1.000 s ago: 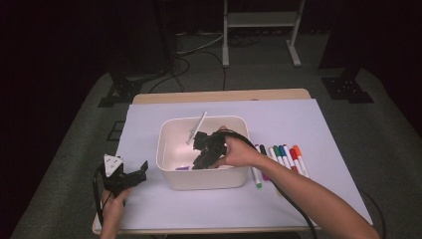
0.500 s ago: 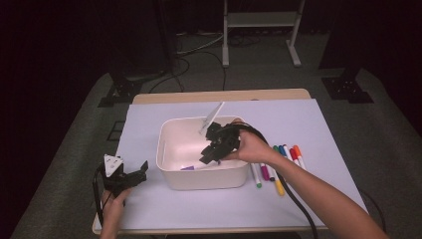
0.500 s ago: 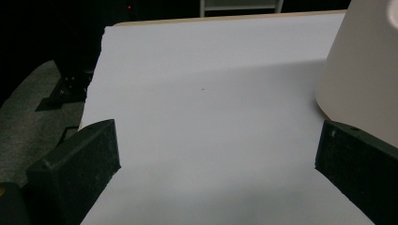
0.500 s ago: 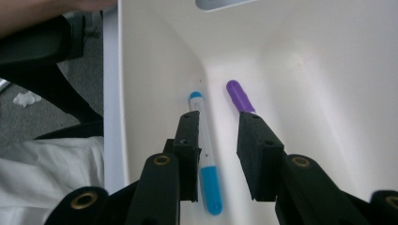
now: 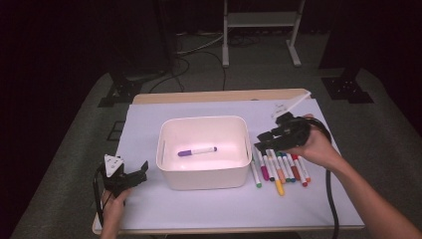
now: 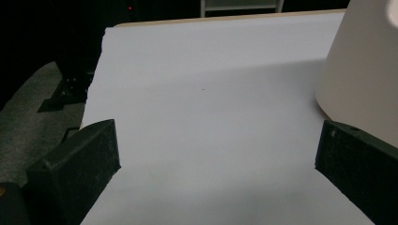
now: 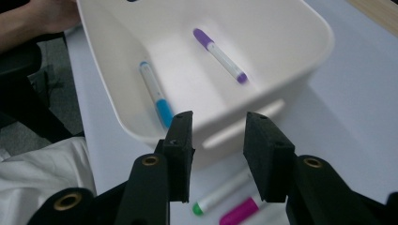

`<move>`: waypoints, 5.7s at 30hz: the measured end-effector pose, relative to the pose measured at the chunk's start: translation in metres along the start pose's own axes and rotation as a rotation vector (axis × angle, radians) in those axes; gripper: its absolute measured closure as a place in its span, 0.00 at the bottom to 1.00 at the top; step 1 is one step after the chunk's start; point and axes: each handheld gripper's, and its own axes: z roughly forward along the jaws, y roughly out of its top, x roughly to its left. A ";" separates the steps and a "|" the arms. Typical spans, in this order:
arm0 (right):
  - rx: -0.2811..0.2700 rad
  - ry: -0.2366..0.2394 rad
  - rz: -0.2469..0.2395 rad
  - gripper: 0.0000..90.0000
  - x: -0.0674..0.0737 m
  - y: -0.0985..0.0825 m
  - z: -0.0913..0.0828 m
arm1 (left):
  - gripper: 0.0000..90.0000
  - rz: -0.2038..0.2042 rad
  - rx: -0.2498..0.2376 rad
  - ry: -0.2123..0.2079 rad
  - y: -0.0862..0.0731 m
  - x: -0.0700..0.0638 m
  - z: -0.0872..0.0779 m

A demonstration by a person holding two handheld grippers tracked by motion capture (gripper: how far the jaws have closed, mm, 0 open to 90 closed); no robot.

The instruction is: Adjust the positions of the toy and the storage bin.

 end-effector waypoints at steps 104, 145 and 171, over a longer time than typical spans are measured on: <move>-0.013 0.072 -0.059 0.84 0.050 0.061 0.032 | 0.00 -0.002 -0.002 0.000 0.000 0.000 0.000; 0.237 0.197 -0.218 0.84 0.066 0.089 0.165 | 0.00 -0.002 -0.003 -0.003 0.000 0.000 0.001; 0.173 0.160 -0.196 0.77 0.059 0.089 0.125 | 0.00 -0.004 -0.003 -0.003 0.000 0.000 0.000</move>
